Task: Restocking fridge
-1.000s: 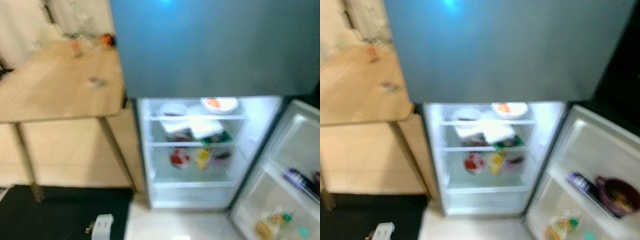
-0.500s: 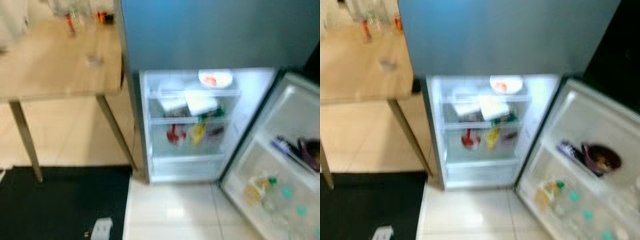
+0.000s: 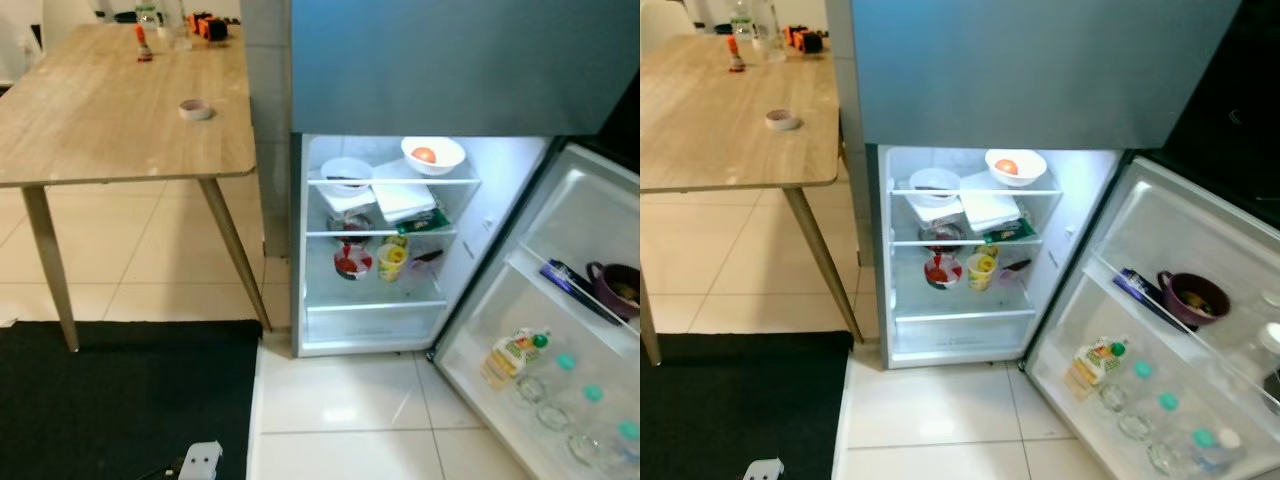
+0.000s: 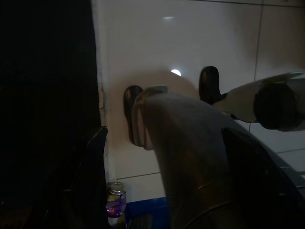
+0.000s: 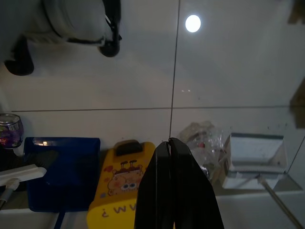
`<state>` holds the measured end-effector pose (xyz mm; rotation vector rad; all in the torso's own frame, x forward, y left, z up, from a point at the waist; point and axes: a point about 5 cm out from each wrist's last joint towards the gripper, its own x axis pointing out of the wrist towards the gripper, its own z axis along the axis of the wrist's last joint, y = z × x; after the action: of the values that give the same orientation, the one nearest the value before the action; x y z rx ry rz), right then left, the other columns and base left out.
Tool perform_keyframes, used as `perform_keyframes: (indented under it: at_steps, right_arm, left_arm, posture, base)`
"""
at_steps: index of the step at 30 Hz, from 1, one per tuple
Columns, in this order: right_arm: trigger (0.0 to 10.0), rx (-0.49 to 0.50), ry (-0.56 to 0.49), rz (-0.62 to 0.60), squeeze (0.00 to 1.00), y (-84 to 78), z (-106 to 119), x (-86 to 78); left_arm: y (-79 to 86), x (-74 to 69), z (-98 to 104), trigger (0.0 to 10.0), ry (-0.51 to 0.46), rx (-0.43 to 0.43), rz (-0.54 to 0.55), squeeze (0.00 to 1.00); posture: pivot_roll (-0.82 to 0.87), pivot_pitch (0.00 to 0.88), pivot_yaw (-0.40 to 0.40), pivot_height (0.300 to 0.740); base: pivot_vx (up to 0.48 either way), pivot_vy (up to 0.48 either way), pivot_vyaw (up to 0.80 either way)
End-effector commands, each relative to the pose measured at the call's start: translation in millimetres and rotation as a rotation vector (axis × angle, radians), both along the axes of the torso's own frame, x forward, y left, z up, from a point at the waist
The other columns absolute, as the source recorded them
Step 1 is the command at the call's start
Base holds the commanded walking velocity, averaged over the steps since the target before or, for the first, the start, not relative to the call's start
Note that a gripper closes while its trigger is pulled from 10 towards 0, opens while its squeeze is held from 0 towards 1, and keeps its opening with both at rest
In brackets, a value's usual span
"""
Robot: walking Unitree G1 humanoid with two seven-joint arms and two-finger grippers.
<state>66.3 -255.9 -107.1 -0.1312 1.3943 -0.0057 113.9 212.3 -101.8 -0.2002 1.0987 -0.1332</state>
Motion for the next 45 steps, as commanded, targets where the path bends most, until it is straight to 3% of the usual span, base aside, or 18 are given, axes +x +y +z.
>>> perform_keyframes:
  at_steps: [1,38,45]
  right_arm:
    - [10.0,-0.007,0.01,-0.002,0.0,-3.1,0,-2.7]
    - [10.0,-0.002,0.048,0.02,0.0,3.7,-2,-6.2]
    - [10.0,0.0,0.032,0.019,0.0,8.9,-2,3.4]
  left_arm:
    - [-0.9,-1.9,-1,10.0,0.016,0.0,-0.017,0.0]
    - [1.9,0.7,0,10.0,-0.005,0.049,-0.013,0.0]
    - [0.4,-0.7,-1,10.0,0.003,0.029,-0.013,0.0]
  posture:
    - [-0.01,0.0,-0.04,0.74]
    - [0.01,0.0,-0.038,0.74]
    - [0.01,0.0,-0.038,0.74]
  base:
    - [0.0,0.0,-0.75]
    - [0.0,0.0,-0.75]
    - [0.0,0.0,-0.74]
